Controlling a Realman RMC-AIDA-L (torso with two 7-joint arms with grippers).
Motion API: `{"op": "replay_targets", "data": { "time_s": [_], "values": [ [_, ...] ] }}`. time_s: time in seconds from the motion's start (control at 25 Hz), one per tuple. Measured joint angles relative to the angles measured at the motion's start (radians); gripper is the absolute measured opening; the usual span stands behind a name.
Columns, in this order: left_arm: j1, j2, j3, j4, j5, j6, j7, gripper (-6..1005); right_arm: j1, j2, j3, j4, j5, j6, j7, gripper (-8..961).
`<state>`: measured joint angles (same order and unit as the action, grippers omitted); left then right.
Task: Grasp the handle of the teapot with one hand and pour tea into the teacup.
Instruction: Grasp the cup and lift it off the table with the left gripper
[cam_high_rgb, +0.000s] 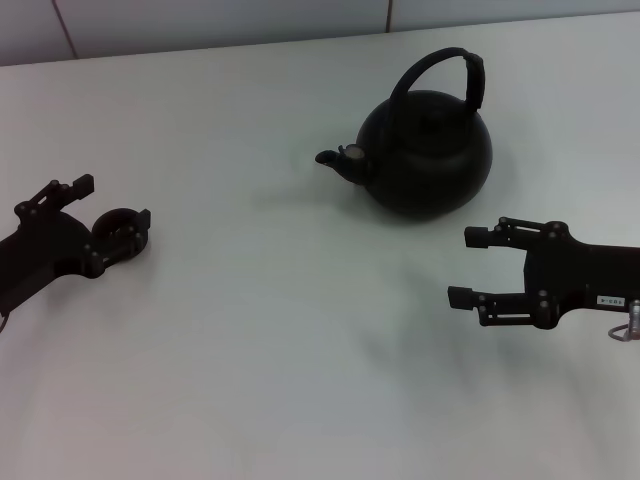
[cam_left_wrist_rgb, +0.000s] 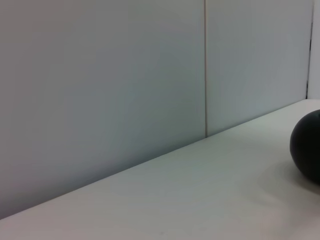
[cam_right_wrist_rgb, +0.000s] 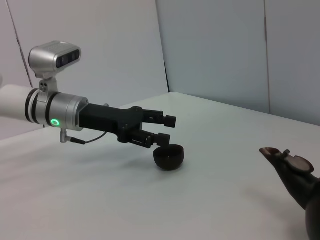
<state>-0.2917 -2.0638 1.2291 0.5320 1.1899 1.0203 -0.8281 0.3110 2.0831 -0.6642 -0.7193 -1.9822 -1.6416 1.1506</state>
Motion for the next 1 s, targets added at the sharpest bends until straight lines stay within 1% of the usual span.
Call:
{"op": "replay_targets", "data": {
  "time_s": [0.32,0.6,1.0],
  "values": [
    [-0.024,0.005,0.003,-0.05,0.009,-0.008,-0.007,853,0.0,0.0,0.0,-0.002,-0.001,-0.003,0.0,824],
    [-0.029,0.003,0.001,-0.053,0.025,-0.043,-0.006,853,0.0,0.0,0.0,-0.002,-0.002,-0.004,0.002,824],
    [-0.037,0.005,0.004,-0.062,0.029,-0.047,-0.009,852,-0.001,0.0,0.0,-0.002,-0.003,-0.004,0.004,825]
  ]
}}
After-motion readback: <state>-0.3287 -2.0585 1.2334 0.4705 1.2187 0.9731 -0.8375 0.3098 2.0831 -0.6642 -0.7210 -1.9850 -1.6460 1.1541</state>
